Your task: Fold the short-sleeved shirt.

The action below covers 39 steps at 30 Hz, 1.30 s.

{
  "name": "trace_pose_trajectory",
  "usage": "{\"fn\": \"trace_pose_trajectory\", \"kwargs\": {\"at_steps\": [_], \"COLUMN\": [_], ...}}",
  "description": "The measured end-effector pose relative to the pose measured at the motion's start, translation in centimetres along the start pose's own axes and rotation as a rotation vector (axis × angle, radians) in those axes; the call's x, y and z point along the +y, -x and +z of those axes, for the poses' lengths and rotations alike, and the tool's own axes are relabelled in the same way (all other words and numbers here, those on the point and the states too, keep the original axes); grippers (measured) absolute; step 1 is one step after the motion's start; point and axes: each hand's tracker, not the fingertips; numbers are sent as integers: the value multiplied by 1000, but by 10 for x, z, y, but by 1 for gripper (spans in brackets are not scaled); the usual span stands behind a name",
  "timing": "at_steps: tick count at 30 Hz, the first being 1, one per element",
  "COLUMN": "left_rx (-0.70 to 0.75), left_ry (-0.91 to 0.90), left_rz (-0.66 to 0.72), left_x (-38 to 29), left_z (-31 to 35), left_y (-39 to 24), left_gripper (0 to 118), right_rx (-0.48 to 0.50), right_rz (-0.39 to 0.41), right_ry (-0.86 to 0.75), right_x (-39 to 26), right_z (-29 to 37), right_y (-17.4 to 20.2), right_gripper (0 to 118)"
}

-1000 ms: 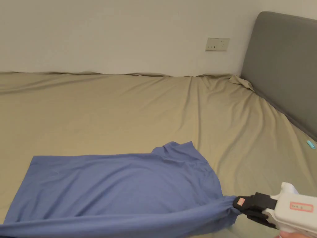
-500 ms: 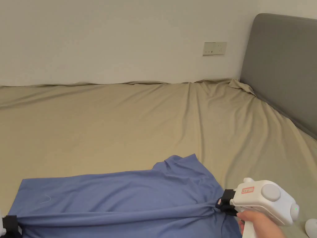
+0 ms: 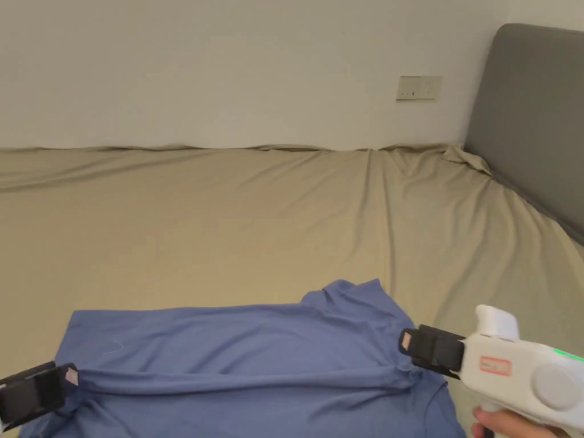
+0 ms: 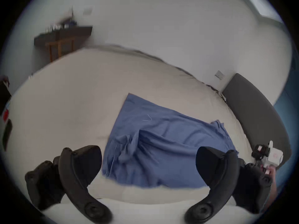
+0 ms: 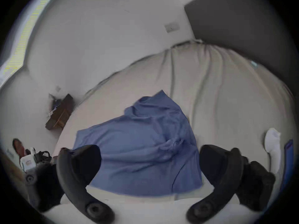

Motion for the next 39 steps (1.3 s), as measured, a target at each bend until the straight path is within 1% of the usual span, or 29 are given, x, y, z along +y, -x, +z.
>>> {"fn": "trace_pose_trajectory", "kwargs": {"at_steps": [3, 4, 5, 6, 7, 9, 10, 12, 13, 14, 15, 16, 17, 20, 22, 23, 24, 25, 26, 27, 28, 30, 31, 32, 33, 34, 35, 37, 39], "left_rx": [0, 31, 41, 53, 74, -24, -20, -4, 38, 118, 176, 169, 202, 244, 288, 293, 251, 234, 214, 211, 128, 79, 62, 42, 25, 16, 22, 26, 33], "left_ry": [142, 141, 124, 132, 153, 190, 194, 178, 119, 76, 79, 139, 37, 191, 284, 330, 353, 305, 283, 252, 243, 241, 235, 233, 228, 232, 235, 244, 237], "left_rz": [-55, -74, -71, -58, -13, 50, 91, 79, 53, -10, -53, -97, -116, -140, -165, -172, -162, -118, -96, -127, -124, -36, -24, -4, 27, 41, 30, 31, 26], "left_x": [-47, -62, -75, -88, -103, -109, -112, -105, -96, -91, -87, -95, -91, -95, -73, -74, -73, -67, -61, -56, -52, -47, -46, -46, -41, -39, -39, -41, -41], "left_z": [30, 40, 48, 48, 50, 39, 30, 5, -7, -23, -45, -55, -69, -107, -128, -132, -131, -125, -117, -109, -100, -68, -59, -52, -57, -53, -51, -56, -60], "left_y": [-12, -14, -17, -17, -18, 3, 8, 21, 12, 14, 18, 26, 24, 32, 26, 26, 27, 28, 26, 26, 29, 11, 9, 8, 17, 18, 18, 24, 26], "left_gripper": [118, 102, 44, 0, 0, 0, 0, 1, 37, 101, 118, 118, 118, 118, 118, 114, 100, 60, 5, 3, 3, 3, 3, 3, 3, 3, 3, 3, 3], "right_rx": [37, 26, 1, -26, -33, 42, 41, 39, 32, 31, 35, 35, 29, 1, -38, -61, -90, -118, -163, -189, -203, -193, -157, -141, -152, -152, -136, -185, -196], "right_rz": [57, 91, 129, 168, 173, 167, 153, 158, 159, 155, 145, 135, 133, 147, 165, 184, 209, 236, 273, 299, 319, 316, 313, 311, 291, 266, 259, 221, 243], "right_ry": [30, 42, 36, 45, 46, 90, 81, 85, 99, 106, 106, 101, 99, 98, 107, 113, 118, 115, 111, 113, 138, 172, 223, 253, 290, 313, 298, 350, 319], "right_x": [-40, -53, -67, -82, -94, -108, -111, -114, -111, -109, -105, -104, -101, -94, -88, -83, -78, -73, -69, -66, -64, -60, -57, -56, -56, -58, -58, -62, -67], "right_z": [45, 55, 64, 67, 79, 80, 82, 75, 72, 70, 69, 67, 66, 61, 50, 43, 34, 25, 15, 6, -8, -30, -41, -51, -62, -68, -70, -78, -75], "right_y": [13, 18, 25, 31, 34, 37, 37, 33, 31, 29, 27, 21, 19, 10, 3, -1, -7, -12, -16, -21, -30, -40, -45, -47, -51, -54, -55, -52, -48], "right_gripper": [117, 103, 57, 2, 2, 2, 2, 2, 2, 2, 2, 2, 2, 2, 2, 2, 2, 2, 2, 2, 2, 4, 15, 46, 105, 118, 118, 96, 87]}}
